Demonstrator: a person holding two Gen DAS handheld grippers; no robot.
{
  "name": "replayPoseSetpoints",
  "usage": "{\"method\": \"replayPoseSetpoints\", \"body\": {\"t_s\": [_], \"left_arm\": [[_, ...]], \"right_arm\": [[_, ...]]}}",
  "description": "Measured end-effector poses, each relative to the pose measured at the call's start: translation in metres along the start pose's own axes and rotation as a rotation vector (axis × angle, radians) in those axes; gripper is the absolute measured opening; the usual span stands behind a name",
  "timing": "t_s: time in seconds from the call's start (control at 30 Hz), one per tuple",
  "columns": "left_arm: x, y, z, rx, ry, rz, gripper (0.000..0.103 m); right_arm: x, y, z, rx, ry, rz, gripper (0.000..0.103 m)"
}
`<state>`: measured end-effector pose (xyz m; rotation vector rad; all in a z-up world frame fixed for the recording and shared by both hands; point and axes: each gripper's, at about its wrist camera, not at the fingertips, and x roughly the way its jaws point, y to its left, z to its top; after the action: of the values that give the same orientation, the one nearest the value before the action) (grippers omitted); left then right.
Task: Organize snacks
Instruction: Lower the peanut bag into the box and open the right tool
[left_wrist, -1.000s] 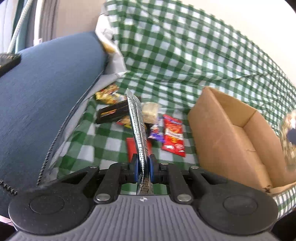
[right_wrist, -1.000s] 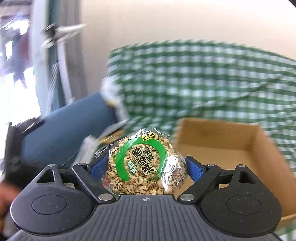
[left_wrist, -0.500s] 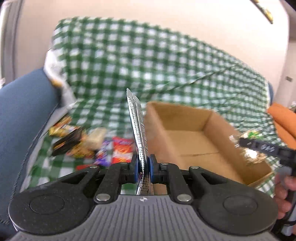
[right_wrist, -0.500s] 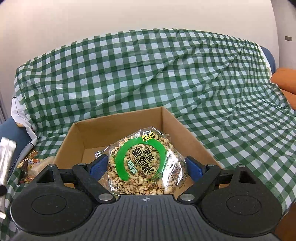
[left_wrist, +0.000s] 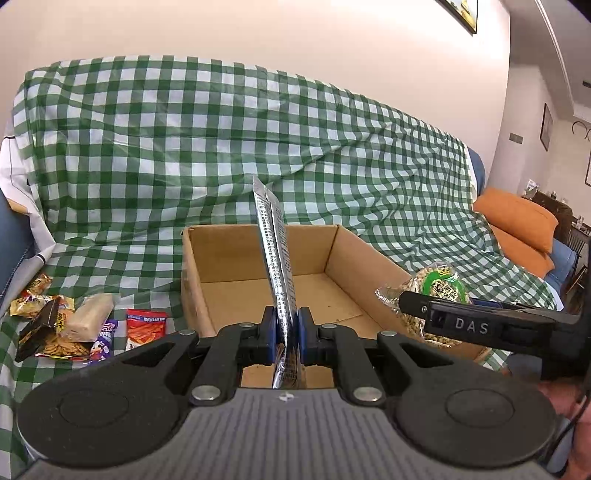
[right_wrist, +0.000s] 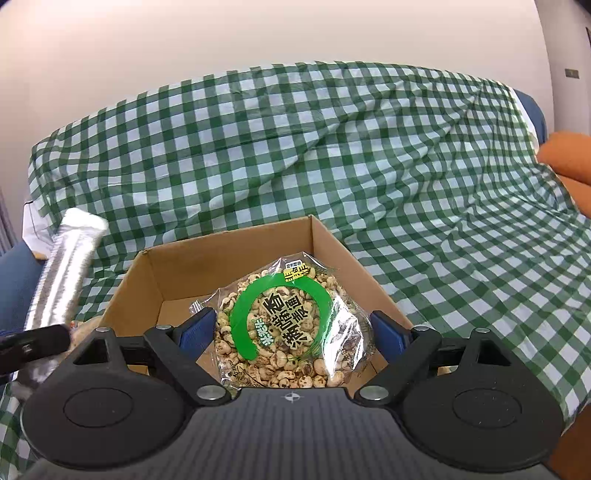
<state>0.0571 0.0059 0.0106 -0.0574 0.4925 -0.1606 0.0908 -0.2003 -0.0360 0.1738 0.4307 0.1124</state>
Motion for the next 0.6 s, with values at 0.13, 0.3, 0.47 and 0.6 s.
{"method": "replayPoseSetpoints", "body": {"t_s": [0.13, 0.3, 0.47, 0.6], "left_arm": [[0.003, 0.001, -0.007, 0.011, 0.009, 0.015, 0.012], [0.002, -0.002, -0.012, 0.019, 0.018, 0.009, 0.012], [0.004, -0.003, -0.016, 0.005, 0.031, 0.012, 0.012], [0.007, -0.003, -0.016, -0.006, 0.035, 0.012, 0.012]], "right_arm": [[-0.001, 0.002, 0.0, -0.015, -0.008, 0.001, 0.089], [-0.003, 0.003, -0.001, -0.022, -0.016, 0.006, 0.09], [-0.004, 0.005, 0.0, -0.022, -0.034, 0.012, 0.09], [-0.005, 0.005, 0.001, -0.02, -0.045, 0.013, 0.09]]}}
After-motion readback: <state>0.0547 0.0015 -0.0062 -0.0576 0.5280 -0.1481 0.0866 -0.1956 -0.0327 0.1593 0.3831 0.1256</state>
